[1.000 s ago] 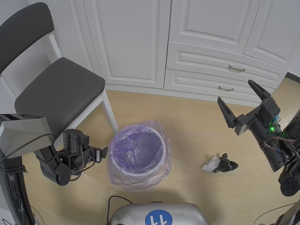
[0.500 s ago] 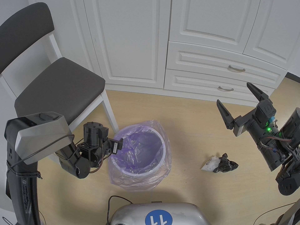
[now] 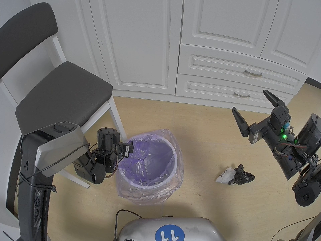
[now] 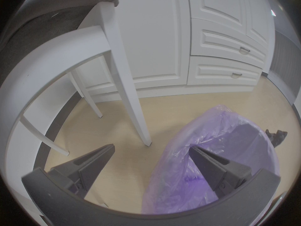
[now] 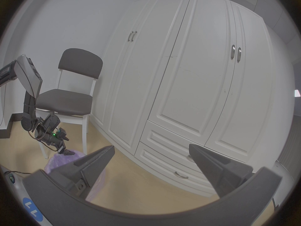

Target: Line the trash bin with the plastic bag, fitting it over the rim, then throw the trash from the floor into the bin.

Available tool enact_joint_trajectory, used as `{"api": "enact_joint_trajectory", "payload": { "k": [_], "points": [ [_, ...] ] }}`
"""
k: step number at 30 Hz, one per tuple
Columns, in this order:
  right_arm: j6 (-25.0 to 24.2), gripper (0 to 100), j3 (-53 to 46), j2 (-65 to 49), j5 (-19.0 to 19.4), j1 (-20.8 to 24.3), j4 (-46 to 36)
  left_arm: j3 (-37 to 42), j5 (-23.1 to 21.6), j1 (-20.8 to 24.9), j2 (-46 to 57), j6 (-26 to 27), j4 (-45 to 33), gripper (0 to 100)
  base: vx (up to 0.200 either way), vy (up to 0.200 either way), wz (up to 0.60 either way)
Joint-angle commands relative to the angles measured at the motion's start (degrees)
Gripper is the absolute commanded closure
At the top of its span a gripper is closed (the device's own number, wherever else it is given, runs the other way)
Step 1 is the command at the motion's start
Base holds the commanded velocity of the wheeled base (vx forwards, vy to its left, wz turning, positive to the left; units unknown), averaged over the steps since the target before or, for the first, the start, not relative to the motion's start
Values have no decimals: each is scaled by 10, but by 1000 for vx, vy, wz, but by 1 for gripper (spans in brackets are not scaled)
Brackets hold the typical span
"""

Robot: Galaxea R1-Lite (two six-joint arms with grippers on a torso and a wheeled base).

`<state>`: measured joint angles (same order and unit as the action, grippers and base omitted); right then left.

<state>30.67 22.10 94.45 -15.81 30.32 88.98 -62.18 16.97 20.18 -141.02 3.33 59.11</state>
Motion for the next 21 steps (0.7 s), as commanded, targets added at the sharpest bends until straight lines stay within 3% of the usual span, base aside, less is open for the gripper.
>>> {"api": "enact_joint_trajectory", "payload": {
  "k": [1,21],
  "points": [
    [0,0,3,3,0,-5,6,-18,3,-6,-9,-17,0,0,0,0,0],
    [1,0,1,4,1,-4,6,-14,3,-36,-7,-46,28,0,0,0,0]
  ]
}}
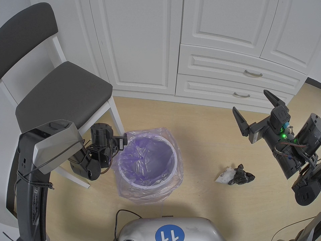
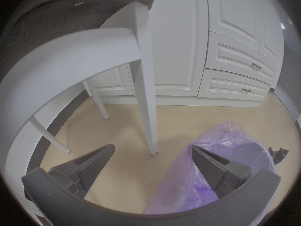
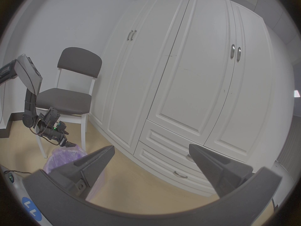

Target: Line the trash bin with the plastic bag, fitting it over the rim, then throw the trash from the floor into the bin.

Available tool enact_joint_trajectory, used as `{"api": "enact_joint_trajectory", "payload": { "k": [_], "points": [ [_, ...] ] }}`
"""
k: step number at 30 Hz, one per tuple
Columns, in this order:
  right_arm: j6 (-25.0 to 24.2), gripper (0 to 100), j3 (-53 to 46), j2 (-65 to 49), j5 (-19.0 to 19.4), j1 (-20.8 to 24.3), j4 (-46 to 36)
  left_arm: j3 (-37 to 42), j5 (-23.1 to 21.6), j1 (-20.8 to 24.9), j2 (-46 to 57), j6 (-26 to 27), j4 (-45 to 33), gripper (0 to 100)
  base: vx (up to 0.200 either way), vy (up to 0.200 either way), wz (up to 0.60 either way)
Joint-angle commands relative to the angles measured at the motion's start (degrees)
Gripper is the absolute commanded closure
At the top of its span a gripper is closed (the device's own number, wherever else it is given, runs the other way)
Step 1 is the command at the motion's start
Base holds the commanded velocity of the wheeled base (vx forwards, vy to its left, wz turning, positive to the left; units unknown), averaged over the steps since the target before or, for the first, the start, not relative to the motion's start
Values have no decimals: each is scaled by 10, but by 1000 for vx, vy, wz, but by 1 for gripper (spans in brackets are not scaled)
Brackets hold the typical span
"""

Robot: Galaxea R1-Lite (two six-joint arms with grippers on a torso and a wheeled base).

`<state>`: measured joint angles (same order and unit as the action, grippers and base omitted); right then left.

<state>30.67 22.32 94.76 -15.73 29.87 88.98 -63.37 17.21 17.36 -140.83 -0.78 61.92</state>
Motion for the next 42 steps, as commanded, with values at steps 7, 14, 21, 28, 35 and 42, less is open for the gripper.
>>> {"api": "enact_joint_trajectory", "payload": {
  "k": [7,14,21,28,35,42],
  "points": [
    [1,0,-1,6,0,1,6,-6,0,-21,-33,-22,0,0,0,0,0],
    [1,0,-2,10,0,2,6,-33,0,-23,-72,-51,-5,0,0,0,0],
    [1,0,-3,13,-1,2,6,-47,0,-29,-96,-66,-5,0,0,0,0],
    [1,0,-3,16,-1,4,6,-40,-1,-44,-78,-97,-7,0,0,0,0],
    [1,0,-2,22,-1,4,6,24,-9,-48,-25,-113,-1,0,0,0,0],
    [1,0,-2,31,-1,5,6,91,-30,-46,25,-116,14,0,0,0,0]
  ]
}}
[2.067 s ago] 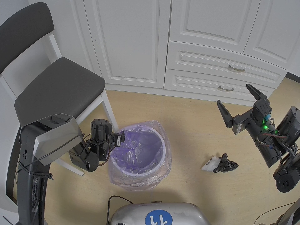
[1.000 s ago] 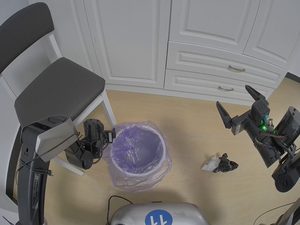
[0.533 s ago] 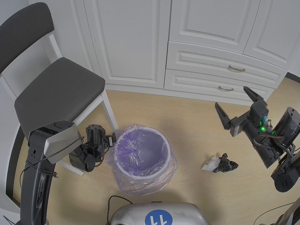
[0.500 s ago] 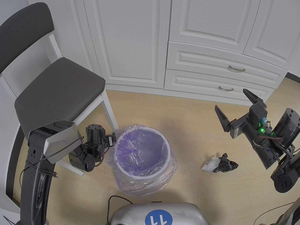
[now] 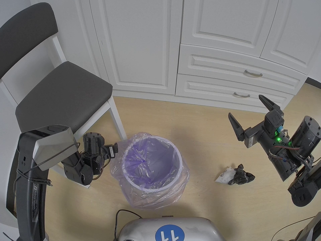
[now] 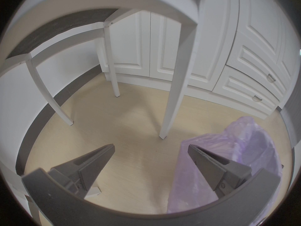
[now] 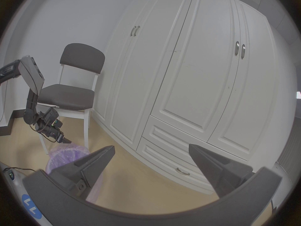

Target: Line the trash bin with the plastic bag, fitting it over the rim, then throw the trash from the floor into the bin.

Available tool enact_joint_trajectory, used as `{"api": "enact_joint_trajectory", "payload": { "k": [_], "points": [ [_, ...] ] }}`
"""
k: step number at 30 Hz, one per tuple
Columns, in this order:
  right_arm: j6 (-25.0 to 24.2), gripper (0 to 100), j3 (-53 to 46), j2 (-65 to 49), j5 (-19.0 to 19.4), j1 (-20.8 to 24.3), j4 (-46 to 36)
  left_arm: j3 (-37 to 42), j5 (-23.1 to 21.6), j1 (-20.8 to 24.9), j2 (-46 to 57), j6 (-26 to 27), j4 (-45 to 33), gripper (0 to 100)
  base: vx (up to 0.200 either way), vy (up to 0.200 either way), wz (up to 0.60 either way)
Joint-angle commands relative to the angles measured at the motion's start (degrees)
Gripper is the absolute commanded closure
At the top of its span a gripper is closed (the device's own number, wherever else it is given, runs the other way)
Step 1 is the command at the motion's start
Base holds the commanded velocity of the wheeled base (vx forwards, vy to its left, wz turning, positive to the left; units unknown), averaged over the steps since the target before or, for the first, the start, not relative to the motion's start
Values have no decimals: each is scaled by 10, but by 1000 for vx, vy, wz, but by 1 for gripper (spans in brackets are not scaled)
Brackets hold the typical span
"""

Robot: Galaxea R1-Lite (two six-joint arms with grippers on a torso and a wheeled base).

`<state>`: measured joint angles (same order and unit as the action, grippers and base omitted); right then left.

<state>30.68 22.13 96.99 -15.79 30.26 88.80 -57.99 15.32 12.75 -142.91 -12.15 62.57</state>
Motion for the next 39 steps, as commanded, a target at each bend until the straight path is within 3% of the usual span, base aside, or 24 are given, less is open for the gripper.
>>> {"api": "enact_joint_trajectory", "payload": {
  "k": [1,4,12,19,22,24,27,32,36,39],
  "points": [
    [1,0,0,8,0,1,8,43,-13,0,50,-2,7,0,0,0,0],
    [1,0,0,8,0,1,8,58,-22,-1,58,-2,7,0,0,0,0],
    [1,0,-1,14,0,0,8,145,-137,-19,47,4,-1,0,0,0,0],
    [-1,0,9,38,0,-15,7,77,-140,-28,-38,43,-9,0,0,0,0],
    [-1,0,13,42,0,-22,7,48,-145,-31,-43,49,-40,0,0,0,0],
    [-1,0,15,43,0,-30,1,-12,-145,-33,-45,49,-118,0,0,0,0],
    [-2,0,20,59,0,-41,-2,-57,-146,-33,-48,50,-164,0,0,0,0],
    [-4,0,50,119,1,-75,-3,-71,-148,-33,-53,49,-172,0,0,0,0],
    [-26,0,82,154,1,-94,-26,-60,-149,-33,-47,46,-164,0,0,0,0],
    [-96,0,120,156,8,-99,-127,-38,-149,-39,-40,47,-139,0,0,0,0]
  ]
}}
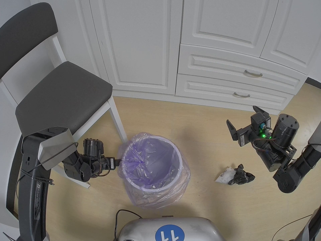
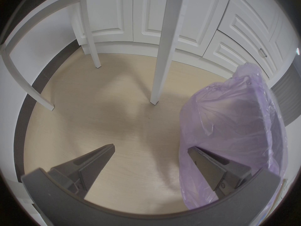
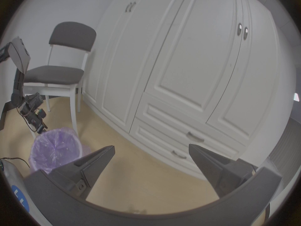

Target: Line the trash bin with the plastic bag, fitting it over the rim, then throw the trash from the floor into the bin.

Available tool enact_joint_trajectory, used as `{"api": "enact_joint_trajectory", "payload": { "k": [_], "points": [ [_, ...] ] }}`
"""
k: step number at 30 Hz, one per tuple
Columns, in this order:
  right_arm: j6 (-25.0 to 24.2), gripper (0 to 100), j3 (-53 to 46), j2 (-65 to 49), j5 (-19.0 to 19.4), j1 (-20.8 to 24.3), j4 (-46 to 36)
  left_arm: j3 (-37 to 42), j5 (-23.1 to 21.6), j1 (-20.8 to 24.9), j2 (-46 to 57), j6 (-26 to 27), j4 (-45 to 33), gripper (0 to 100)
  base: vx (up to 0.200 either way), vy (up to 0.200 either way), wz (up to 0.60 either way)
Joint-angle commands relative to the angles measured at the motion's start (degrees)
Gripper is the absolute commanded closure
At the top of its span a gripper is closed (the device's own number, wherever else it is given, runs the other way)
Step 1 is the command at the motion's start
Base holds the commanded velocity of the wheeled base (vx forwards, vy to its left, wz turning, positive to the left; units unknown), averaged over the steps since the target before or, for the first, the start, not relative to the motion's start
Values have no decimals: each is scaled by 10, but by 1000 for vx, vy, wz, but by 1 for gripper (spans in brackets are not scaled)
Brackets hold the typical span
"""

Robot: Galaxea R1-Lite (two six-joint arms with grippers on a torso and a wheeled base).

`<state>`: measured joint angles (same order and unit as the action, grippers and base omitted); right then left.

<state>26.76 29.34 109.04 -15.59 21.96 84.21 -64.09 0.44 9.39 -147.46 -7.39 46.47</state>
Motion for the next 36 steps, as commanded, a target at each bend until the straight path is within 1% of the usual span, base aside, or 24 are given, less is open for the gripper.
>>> {"api": "enact_joint_trajectory", "payload": {
  "k": [1,3,4,6,8,9,10,11,12,13,14,15,16,17,21,24,25,26,28,32,33,36],
  "points": [
    [-94,0,66,32,22,-17,-133,37,0,-6,11,-1,35,0,0,0,0],
    [-146,0,91,23,49,-17,-204,59,0,-8,20,0,45,0,0,0,0],
    [-146,0,91,23,49,-17,-204,59,0,-8,20,0,45,0,0,0,0],
    [-216,0,127,13,85,-24,-303,92,0,-10,42,1,56,0,0,0,0],
    [-246,0,143,5,105,-25,-348,115,0,-11,55,1,67,0,0,0,0],
    [-248,0,144,4,107,-25,-351,115,0,-11,55,1,67,0,0,0,0],
    [-268,0,155,-2,121,-26,-384,139,1,-11,67,1,79,0,0,0,0],
    [-278,0,162,-10,126,-29,-407,158,1,-11,76,3,90,0,0,0,0],
    [-278,0,162,-10,126,-29,-407,158,1,-11,76,3,90,0,0,0,0],
    [-285,0,169,-23,129,-30,-433,184,3,-10,89,2,110,0,0,0,0],
    [-285,0,169,-23,129,-30,-433,184,3,-10,89,2,110,0,0,0,0],
    [-290,0,173,-41,129,-31,-465,227,3,-6,111,2,151,0,0,0,0],
    [-290,0,173,-41,129,-31,-465,227,3,-6,111,2,151,0,0,0,0],
    [-290,0,170,-59,129,-30,-481,266,7,-1,132,1,183,0,0,0,0],
    [-289,0,157,-94,128,-30,-491,336,9,8,176,1,228,0,0,0,0],
    [-285,0,150,-116,123,-30,-492,374,9,12,203,1,261,0,0,0,0],
    [-285,0,150,-116,123,-30,-492,374,9,12,203,1,261,0,0,0,0],
    [-283,0,145,-133,120,-30,-493,397,9,18,217,1,287,0,0,0,0],
    [-275,0,139,-151,117,-31,-493,417,11,24,227,1,309,0,0,0,0],
    [-231,0,113,-205,92,-31,-505,456,22,41,253,1,344,0,0,0,0],
    [-203,0,97,-240,79,-29,-514,482,28,53,273,0,361,0,0,0,0],
    [-170,0,84,-286,73,-29,-542,524,29,74,323,-1,387,0,0,0,0]
  ]
}}
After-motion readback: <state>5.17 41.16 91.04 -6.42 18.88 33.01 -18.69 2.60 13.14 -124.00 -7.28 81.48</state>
